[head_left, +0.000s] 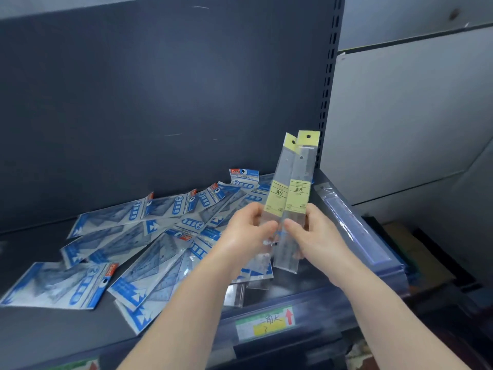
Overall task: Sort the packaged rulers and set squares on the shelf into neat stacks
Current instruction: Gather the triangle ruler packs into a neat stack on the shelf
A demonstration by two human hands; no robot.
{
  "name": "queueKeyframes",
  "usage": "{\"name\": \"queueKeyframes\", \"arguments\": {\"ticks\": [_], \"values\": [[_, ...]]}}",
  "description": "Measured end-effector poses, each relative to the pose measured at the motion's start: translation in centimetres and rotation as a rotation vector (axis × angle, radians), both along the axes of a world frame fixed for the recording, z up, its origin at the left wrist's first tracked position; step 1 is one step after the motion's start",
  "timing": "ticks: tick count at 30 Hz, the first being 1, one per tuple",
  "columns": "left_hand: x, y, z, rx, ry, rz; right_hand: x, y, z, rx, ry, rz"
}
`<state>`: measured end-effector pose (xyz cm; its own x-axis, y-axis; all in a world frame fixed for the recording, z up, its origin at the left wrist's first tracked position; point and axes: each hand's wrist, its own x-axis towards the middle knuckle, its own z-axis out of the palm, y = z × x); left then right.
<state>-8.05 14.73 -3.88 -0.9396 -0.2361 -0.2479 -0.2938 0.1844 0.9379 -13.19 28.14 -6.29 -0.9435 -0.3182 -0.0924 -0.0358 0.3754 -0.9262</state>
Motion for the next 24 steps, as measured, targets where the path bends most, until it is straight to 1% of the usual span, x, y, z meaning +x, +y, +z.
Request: {"name": "queueKeyframes", "arguments": {"ticks": [4, 7, 9, 11, 13, 14, 17, 19, 21, 22, 24], "values": [[-0.5, 0.6, -0.3, -0.021, -0.012, 0.052, 0.1, -0.5, -0.4, 0.103, 0.078, 0.048], [-0.5, 1.4, -0.7, 0.056, -0.017, 0.07, 0.1, -0.9, -0.9, 0.218, 0.162, 0.088], [-0.7, 1.5, -0.9, 0.074, 0.014, 0.118, 0.0, -0.6, -0.9, 0.28, 0.178, 0.134], [-0.9, 0.9, -0.8, 0.061, 0.04, 0.202, -0.7, 0.2, -0.8, 0.453, 0.256, 0.127], [-1.1, 0.1, -0.7, 0.036, 0.033, 0.251, -2.4, 0.9, -0.8, 0.666, 0.409, 0.086], [-1.1, -0.3, -0.6, 0.027, 0.022, 0.257, -3.2, 1.0, -0.8, 0.719, 0.455, 0.096], [-1.0, -0.6, -0.5, -0.018, 0.009, 0.236, -4.6, 0.8, -1.3, 0.83, 0.446, 0.262], [-1.1, -0.5, -0.6, -0.034, 0.011, 0.217, -4.0, 0.9, -0.9, 0.984, 0.467, 0.304], [-1.4, -0.6, -0.8, -0.047, 0.004, 0.204, -2.6, 1.7, -0.1, 1.122, 0.525, 0.3], [-1.6, -0.6, -0.9, -0.053, -0.001, 0.199, -2.0, 2.2, 0.3, 1.157, 0.544, 0.275], [-2.0, -0.5, -1.1, -0.05, -0.011, 0.189, -1.5, 3.2, 0.8, 1.143, 0.518, 0.183]]}}
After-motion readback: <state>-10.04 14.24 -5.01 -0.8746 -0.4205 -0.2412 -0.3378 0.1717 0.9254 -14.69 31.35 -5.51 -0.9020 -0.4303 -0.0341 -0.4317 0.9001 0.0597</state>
